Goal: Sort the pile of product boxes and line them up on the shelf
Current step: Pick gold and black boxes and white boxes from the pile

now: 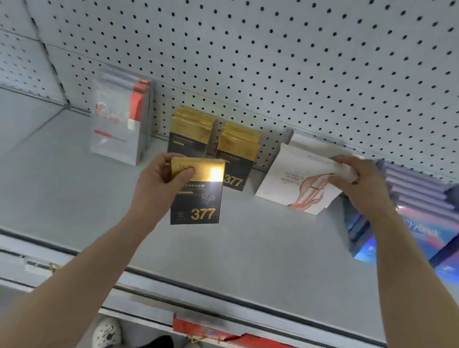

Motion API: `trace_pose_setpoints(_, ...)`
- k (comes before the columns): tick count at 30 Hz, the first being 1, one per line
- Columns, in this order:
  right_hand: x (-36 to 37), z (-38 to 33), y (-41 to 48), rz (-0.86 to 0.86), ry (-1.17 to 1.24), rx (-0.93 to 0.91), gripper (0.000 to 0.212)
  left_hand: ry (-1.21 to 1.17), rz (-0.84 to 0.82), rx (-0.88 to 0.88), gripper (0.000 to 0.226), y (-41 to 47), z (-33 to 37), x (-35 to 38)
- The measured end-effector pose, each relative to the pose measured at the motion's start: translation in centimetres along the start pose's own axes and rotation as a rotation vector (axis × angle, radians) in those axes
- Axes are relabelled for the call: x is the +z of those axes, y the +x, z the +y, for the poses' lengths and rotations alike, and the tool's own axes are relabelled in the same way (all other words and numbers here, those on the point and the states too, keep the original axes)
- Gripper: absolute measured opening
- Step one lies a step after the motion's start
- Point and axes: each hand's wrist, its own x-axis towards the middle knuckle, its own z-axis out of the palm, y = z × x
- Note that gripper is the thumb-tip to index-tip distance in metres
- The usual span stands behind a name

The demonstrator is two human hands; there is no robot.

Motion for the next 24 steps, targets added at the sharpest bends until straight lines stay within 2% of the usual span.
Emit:
trace_pose_setpoints(2, 1.3, 0.9, 1.4, 0.088, -0.085, -0.025, 0.039, 0.005, 0.022, -0.01, 0.024, 0.0, 0.2, 0.0)
trace_pose_setpoints(6, 4.0, 0.6, 1.4, 0.372, -0.246, -0.104, 0.044, 0.023, 0.032, -0.038, 0.021, 0.2, 0.3, -0.2)
trace_pose_setpoints(8, 5.3, -1.2, 0.9, 0.456, -0.237, -0.166, 0.048, 0.039, 0.012, -0.059, 0.023, 0.4, 0.1, -0.3)
trace_pose_setpoints(10, 7.0, -4.8, 0.0, 0.387, -0.056, -0.287, 0.046, 0.05, -0.031, -0.064, 0.022, 0.6, -0.1, -0.4)
trace_pose_setpoints(13, 10.4, -11.3, -2.6, -0.009, 0.206, -0.459, 0.042, 0.069, -0.133, -0.054, 0.019, 1.0, -0.3, -0.3)
trace_pose_setpoints(15, 12.7, -13.8, -3.5, -0.267, 0.244, -0.462, 0.043, 0.111, -0.198, -0.034, 0.018, 1.5, -0.6, -0.2)
trace_pose_setpoints(16, 13.6, -14.3, -3.6, -0.322, 0.24, -0.444, 0.041, 0.151, -0.222, -0.017, 0.019, 1.8, -0.7, -0.2)
trace_pose_setpoints(19, 14.0, -14.0, -3.1, -0.332, 0.231, -0.361, 0.031, 0.331, -0.236, 0.08, 0.03, 3.3, -1.0, -0.5)
trace_pose_setpoints(24, 12.1, -12.1, -1.0, -0.207, 0.11, -0.252, 0.029, 0.814, -0.2, 0.407, 0.044, 8.0, -1.6, -1.2)
